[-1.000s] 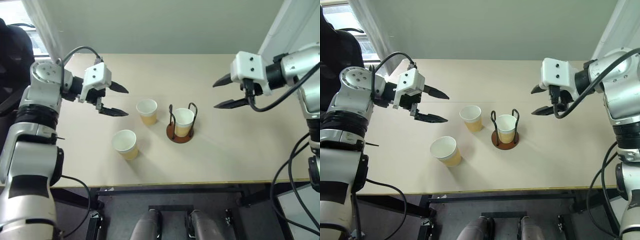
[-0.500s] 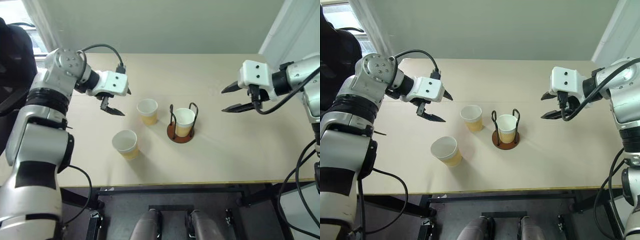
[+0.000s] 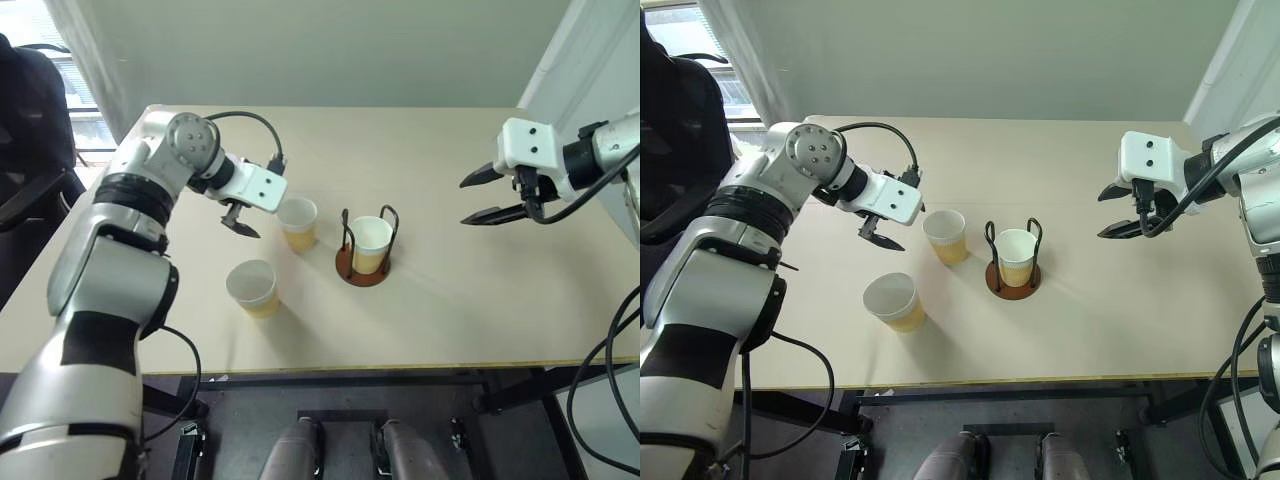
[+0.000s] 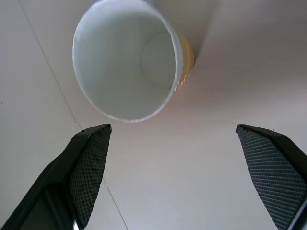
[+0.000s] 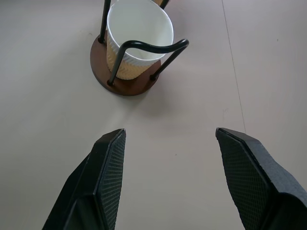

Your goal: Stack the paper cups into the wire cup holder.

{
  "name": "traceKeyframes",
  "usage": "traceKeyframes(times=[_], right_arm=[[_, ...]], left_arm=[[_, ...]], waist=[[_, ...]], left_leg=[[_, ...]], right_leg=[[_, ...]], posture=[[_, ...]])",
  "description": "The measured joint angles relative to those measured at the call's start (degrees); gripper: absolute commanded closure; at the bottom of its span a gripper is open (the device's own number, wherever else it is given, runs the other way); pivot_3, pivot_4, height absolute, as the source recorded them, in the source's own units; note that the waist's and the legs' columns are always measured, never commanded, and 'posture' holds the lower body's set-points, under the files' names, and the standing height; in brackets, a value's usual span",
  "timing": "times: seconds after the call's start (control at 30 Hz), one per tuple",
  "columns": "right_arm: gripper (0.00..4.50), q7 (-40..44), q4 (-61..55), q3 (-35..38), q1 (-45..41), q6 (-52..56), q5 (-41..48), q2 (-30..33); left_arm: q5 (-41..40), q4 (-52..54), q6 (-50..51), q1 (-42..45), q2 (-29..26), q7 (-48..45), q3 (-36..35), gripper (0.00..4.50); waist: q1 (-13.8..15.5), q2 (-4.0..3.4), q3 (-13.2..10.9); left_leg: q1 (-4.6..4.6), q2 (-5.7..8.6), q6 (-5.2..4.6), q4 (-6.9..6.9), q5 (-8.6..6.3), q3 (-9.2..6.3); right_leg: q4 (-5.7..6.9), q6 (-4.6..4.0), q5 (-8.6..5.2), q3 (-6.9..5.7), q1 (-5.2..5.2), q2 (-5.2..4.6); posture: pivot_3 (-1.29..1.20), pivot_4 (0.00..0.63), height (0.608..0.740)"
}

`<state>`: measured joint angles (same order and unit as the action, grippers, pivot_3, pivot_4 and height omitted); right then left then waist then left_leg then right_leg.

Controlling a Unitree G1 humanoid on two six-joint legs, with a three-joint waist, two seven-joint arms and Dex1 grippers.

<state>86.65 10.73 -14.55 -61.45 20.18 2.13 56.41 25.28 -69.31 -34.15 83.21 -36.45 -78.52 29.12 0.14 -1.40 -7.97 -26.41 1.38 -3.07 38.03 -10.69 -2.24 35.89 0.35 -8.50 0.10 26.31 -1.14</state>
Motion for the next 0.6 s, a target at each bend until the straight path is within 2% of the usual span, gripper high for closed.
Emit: traceKeyframes(times=[0.37, 0.6], right_arm=[[1.52, -0.3, -0.4, 0.0, 0.0, -0.5, 0.0, 0.2], [1.52, -1.4, -1.1, 0.1, 0.0, -0.9, 0.0, 0.1]], left_arm=[[1.2, -0.3, -3.5, -2.3, 1.6, -0.1, 0.4, 0.00], [6.8, -1.9, -6.9, -2.3, 2.7, 11.4, 2.9, 0.00]], waist=[[0.1, 0.00, 0.0], [0.3, 0.00, 0.0]], left_leg=[[0.03, -0.03, -0.03, 0.08, 0.00, 0.00], [0.05, -0.02, -0.07, 0.15, 0.02, -0.03]], right_leg=[[0.03, 0.10, 0.06, 0.03, -0.03, -0.03], [0.03, 0.13, 0.09, 0.09, -0.10, -0.12]], posture=[[0.00, 0.150, 0.740], [0.00, 0.150, 0.740]])
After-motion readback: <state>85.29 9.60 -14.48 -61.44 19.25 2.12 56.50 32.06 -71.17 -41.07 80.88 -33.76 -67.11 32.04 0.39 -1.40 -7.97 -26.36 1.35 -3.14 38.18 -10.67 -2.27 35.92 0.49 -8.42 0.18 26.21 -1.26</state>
